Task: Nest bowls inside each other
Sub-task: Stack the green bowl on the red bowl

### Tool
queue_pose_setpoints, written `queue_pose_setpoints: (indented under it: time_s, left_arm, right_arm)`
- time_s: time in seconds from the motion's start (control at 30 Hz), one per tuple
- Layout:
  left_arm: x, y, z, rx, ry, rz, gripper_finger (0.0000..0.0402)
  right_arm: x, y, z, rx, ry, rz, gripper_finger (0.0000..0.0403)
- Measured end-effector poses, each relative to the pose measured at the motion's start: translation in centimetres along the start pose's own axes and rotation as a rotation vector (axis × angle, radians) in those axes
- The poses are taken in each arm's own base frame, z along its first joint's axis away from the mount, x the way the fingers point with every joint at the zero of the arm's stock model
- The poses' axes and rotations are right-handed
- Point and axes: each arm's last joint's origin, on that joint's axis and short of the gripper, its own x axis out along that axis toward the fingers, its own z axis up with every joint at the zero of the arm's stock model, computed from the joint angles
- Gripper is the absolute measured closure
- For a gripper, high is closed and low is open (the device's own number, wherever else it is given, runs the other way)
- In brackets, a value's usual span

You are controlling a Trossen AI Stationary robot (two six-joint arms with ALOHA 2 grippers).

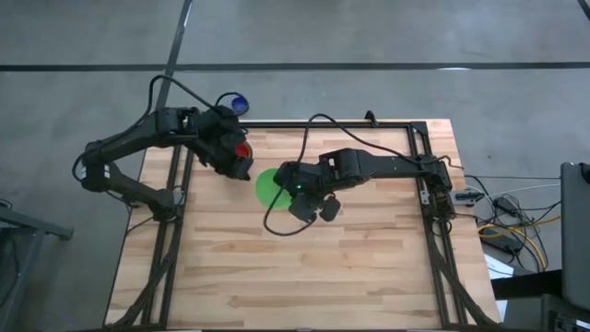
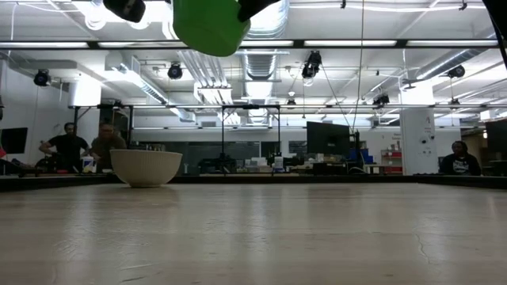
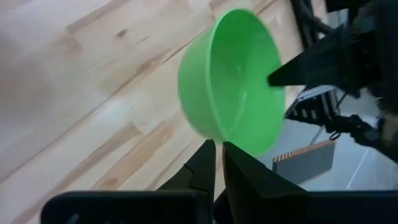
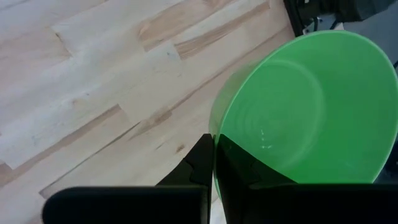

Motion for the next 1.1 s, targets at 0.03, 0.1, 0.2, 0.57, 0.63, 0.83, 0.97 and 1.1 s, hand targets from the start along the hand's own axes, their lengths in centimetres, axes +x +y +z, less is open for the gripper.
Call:
queue_pose_setpoints:
  time_s: [0.03,0.1,0.2,0.57,0.63,0.83,0.97,1.1]
  left_arm:
    - [-0.1,-0.2,0.0,-0.004,-0.005,-0.007,0.0369]
    - [-0.3,-0.4,0.1,-0.013,-0.009,-0.013,0.0372]
    - [-0.2,-0.7,0.5,-0.025,-0.009,-0.014,0.0376]
    - [2.7,-1.6,1.7,-0.037,0.118,0.001,0.0377]
    - [2.8,-1.6,1.7,-0.048,0.136,0.024,0.0378]
    - [2.3,-1.6,1.6,-0.057,0.131,0.074,0.0383]
    - [1.5,-1.9,1.6,-0.05,0.102,0.07,0.0383]
    - [1.0,-1.5,1.2,-0.065,0.103,0.137,0.0383]
  right_arm:
    - [0.0,0.0,0.0,-0.012,0.0,0.0,0.0394]
    - [0.0,0.0,0.0,-0.026,-0.001,-0.001,0.0394]
    - [0.0,0.0,0.0,-0.026,-0.001,-0.001,0.0394]
    - [0.0,-0.1,0.1,-0.025,-0.006,-0.007,0.0394]
    - [0.0,-0.1,0.1,-0.025,-0.007,-0.007,0.0394]
    - [0.0,-0.1,0.0,-0.024,-0.007,-0.008,0.0394]
    - [0.0,-0.1,0.0,-0.025,-0.007,-0.007,0.0394]
    - [0.0,-0.1,0.0,-0.029,-0.006,-0.006,0.0394]
